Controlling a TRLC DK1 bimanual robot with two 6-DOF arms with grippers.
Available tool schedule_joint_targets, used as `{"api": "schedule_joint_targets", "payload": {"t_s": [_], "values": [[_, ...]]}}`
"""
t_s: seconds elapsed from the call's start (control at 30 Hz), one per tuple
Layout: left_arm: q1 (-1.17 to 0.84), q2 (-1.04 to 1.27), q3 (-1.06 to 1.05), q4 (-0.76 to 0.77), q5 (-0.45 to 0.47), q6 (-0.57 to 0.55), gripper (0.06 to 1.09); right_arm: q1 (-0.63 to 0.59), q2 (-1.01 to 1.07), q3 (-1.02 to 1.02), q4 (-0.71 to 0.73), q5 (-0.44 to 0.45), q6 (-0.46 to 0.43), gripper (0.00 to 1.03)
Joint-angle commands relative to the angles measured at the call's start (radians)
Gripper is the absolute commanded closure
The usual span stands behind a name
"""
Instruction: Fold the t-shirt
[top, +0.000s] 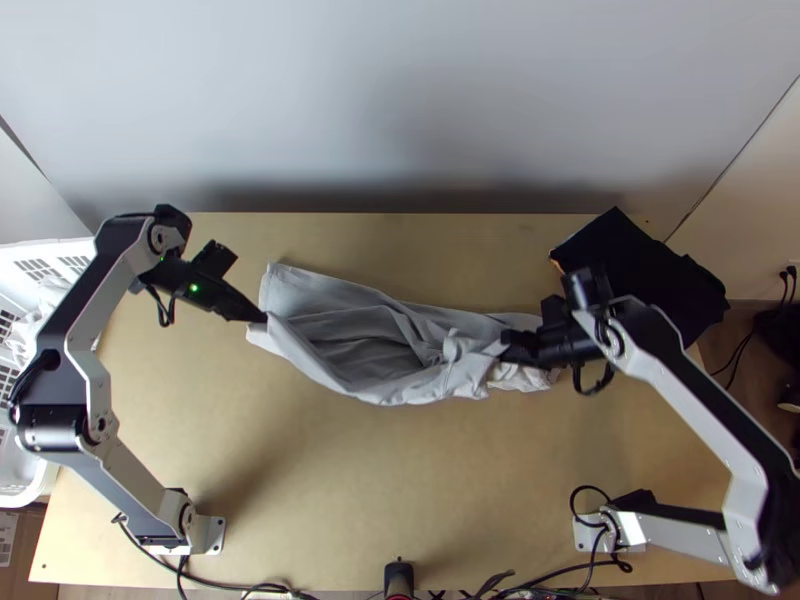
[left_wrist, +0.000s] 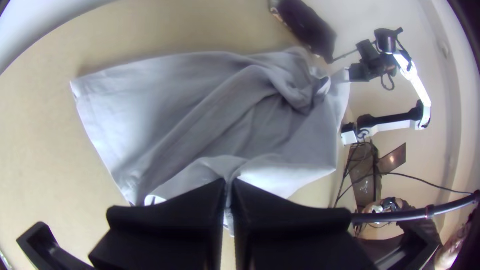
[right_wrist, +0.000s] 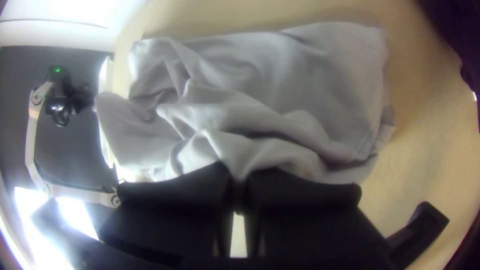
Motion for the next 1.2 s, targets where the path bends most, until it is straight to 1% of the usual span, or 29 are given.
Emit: {"api": "schedule_joint_targets", "payload": {"t_s": [0.0, 0.2, 0.37, 0.47, 0.53, 0.63, 0.93, 1.03, 1.13, 1.17], "values": [[0.005, 0.091, 0.138, -0.045, -0.015, -0.054, 1.05, -0.113, 0.182, 0.132, -0.063, -0.037, -0.045, 1.0], [0.015, 0.137, 0.155, -0.042, -0.065, -0.071, 1.05, -0.148, 0.252, 0.167, -0.074, -0.042, -0.071, 1.0], [0.012, 0.167, 0.156, 0.006, -0.13, -0.113, 1.05, -0.17, 0.315, 0.186, -0.074, -0.042, -0.077, 1.0], [0.006, 0.178, 0.156, 0.016, -0.153, -0.121, 1.05, -0.174, 0.354, 0.2, -0.073, -0.042, -0.089, 1.0], [0.003, 0.181, 0.156, 0.02, -0.153, -0.124, 1.05, -0.173, 0.38, 0.21, -0.074, -0.042, -0.095, 1.0], [0.0, 0.194, 0.158, 0.041, -0.173, -0.163, 1.05, -0.173, 0.415, 0.229, -0.074, -0.042, -0.095, 1.0], [-0.001, 0.272, 0.195, 0.041, -0.208, -0.187, 1.05, -0.182, 0.516, 0.299, -0.073, -0.037, -0.092, 1.0], [0.008, 0.299, 0.222, 0.05, -0.214, -0.189, 1.05, -0.187, 0.533, 0.321, -0.066, -0.002, -0.092, 1.0], [0.011, 0.318, 0.225, 0.099, -0.268, -0.196, 1.05, -0.188, 0.535, 0.322, -0.023, 0.075, -0.086, 1.0], [0.011, 0.324, 0.227, 0.11, -0.28, -0.198, 1.05, -0.188, 0.535, 0.322, -0.016, 0.084, -0.085, 1.0]]}}
